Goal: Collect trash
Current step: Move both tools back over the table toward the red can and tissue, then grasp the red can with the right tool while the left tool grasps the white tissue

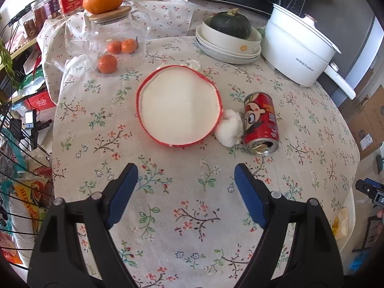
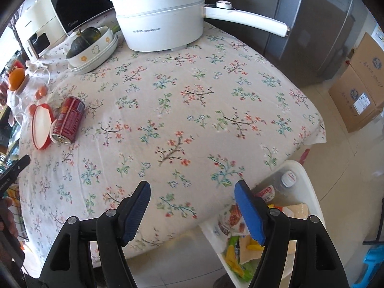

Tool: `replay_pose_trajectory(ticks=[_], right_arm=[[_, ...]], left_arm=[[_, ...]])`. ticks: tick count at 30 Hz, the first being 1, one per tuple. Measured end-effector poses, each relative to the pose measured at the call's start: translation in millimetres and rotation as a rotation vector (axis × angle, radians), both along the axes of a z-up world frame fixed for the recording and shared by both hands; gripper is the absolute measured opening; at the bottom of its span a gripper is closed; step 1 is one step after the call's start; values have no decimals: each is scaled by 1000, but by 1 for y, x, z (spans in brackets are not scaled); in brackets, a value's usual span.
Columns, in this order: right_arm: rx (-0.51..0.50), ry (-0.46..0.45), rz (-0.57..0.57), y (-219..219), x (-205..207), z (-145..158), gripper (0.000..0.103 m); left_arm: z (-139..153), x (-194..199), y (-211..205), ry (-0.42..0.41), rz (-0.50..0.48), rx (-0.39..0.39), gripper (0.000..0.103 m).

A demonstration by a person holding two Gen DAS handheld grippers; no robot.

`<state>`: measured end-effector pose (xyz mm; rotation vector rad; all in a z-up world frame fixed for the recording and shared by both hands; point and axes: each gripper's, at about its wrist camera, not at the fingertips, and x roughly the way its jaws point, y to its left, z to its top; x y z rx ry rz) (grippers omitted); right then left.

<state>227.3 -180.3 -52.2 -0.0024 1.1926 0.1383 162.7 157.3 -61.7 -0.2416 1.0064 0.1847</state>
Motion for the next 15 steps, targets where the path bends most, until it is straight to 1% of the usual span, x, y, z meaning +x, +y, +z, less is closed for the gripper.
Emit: replay_pose_trajectory(ticks=[3, 6, 10, 15], right_arm=[[32, 3, 22, 30, 12, -2, 74], [66, 13, 54, 64, 21, -8, 74], [107, -6, 87, 108, 28, -14, 74], [183, -30, 121, 155, 34, -21, 74]], left_arm=[[-1, -3, 12, -8, 13, -14, 83], [-3, -7, 22, -5, 17, -10, 83], [-6, -12, 32, 8, 13, -13, 83], [-3, -12, 45, 11, 39, -74, 82]])
